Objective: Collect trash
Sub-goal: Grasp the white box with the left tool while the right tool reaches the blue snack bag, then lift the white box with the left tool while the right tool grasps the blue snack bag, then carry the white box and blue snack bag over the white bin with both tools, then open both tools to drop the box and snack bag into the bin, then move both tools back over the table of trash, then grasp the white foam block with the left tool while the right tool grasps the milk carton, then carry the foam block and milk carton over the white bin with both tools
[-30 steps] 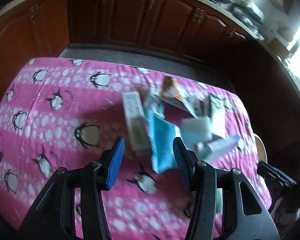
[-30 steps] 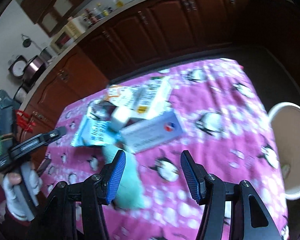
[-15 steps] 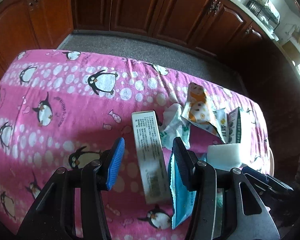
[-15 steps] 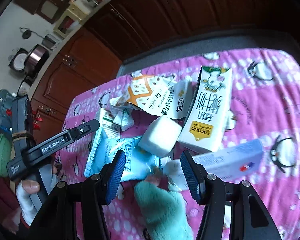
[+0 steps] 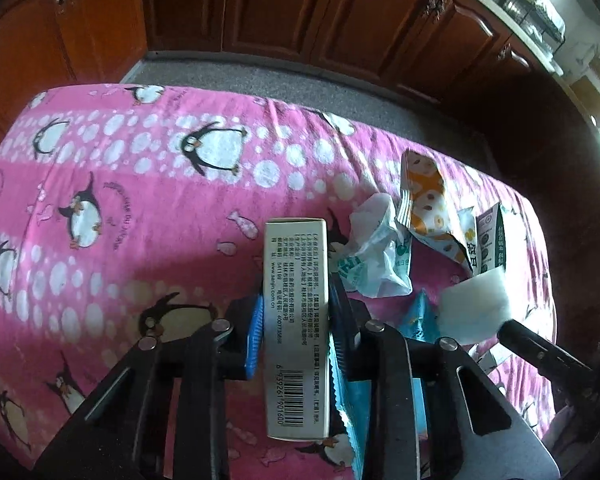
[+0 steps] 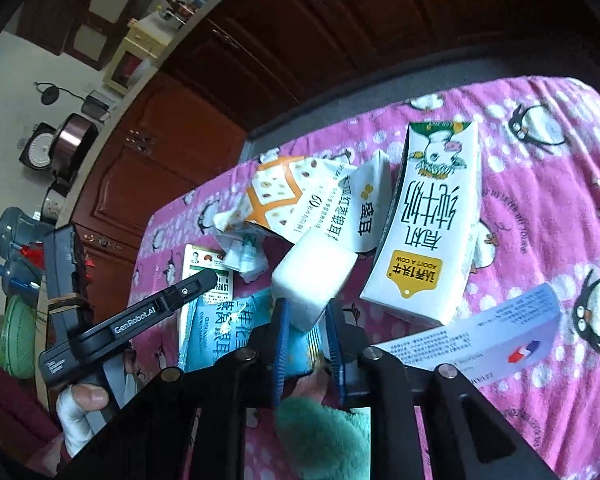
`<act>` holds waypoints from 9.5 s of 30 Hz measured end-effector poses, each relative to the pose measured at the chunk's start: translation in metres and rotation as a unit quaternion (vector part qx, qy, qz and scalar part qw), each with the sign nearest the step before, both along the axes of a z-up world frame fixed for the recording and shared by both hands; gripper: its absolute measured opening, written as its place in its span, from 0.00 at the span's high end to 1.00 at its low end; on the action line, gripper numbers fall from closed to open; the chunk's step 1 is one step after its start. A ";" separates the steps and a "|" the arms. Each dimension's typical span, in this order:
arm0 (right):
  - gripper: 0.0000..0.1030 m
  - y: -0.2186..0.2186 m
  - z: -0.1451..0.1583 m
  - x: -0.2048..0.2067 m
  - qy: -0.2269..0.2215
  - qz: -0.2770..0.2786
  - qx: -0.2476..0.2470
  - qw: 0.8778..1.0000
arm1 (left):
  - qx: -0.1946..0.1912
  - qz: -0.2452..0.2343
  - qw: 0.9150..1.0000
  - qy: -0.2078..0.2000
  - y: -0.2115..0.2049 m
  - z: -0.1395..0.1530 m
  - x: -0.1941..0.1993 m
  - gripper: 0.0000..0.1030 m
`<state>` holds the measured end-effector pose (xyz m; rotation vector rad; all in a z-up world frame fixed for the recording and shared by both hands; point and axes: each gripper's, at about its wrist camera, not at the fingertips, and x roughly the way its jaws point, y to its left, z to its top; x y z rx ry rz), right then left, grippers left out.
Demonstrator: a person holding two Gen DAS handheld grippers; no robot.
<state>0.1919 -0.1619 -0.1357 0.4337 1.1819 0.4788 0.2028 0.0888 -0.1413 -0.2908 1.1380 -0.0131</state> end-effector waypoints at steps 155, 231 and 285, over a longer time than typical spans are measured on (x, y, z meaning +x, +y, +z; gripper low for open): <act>0.82 -0.364 0.040 -0.155 -0.043 -0.296 -0.146 0.943 | -0.076 -0.323 0.942 -0.045 -0.432 0.049 -0.047 0.75; 0.48 -0.122 0.056 -0.098 -0.081 -0.075 -0.102 0.989 | -0.005 -0.115 0.991 -0.067 -0.112 0.054 -0.057 0.41; 0.42 -0.054 0.047 0.011 -0.055 -0.030 -0.058 0.996 | -0.005 -0.114 0.991 -0.065 -0.075 0.054 -0.060 0.76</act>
